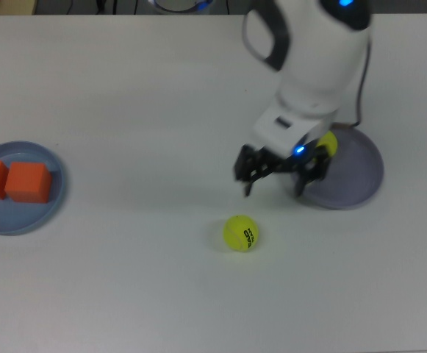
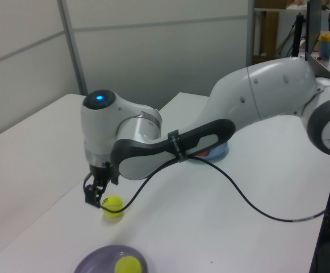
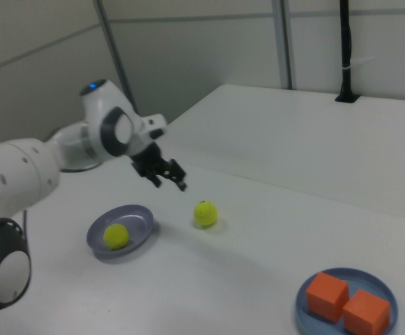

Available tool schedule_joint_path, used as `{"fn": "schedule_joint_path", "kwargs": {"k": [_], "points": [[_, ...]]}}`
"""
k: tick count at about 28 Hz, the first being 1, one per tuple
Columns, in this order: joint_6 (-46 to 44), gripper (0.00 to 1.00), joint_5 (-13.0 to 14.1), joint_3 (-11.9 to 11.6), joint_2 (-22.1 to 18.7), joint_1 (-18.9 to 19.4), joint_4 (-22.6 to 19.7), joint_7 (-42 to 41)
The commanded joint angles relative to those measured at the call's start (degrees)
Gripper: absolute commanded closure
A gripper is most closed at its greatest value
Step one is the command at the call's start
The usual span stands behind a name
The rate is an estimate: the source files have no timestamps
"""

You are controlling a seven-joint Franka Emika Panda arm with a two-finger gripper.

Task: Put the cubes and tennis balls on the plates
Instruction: 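Grasp the second yellow tennis ball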

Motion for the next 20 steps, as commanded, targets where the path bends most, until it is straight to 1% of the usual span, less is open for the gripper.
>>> {"fn": "schedule_joint_path", "kwargs": {"k": [1,3,4,5,10,11,12,13,14,15,17,18,20], "points": [[10.7,0.00,-3.7,-2.8,4.9,-1.4,-1.7,-0.3],[12.3,0.00,-5.4,-2.8,5.8,-2.2,-1.8,-0.3],[12.6,0.00,-6.9,-2.8,6.5,-3.1,-1.8,-0.3],[12.6,0.00,-7.6,-2.8,6.6,-3.4,-1.8,-0.3],[12.6,0.00,-8.4,-2.8,7.3,-3.5,-2.0,-0.5],[12.6,0.01,-8.5,-2.8,7.5,-3.5,-2.4,-0.6],[12.6,0.09,-8.8,-2.8,7.5,-3.6,-2.7,-0.6],[12.6,0.20,-9.1,-2.8,7.5,-3.6,-2.9,-0.7],[12.6,0.51,-9.8,-2.8,7.5,-3.5,-3.0,-1.0],[12.6,0.69,-9.9,-2.7,7.6,-3.6,-2.9,-1.2],[12.6,0.96,-9.9,-2.8,7.5,-3.6,-2.9,-1.6],[12.6,1.00,-9.6,-2.8,7.5,-3.8,-2.9,-1.6],[12.6,1.00,-9.0,-2.6,7.3,-4.5,-2.6,-1.5]]}}
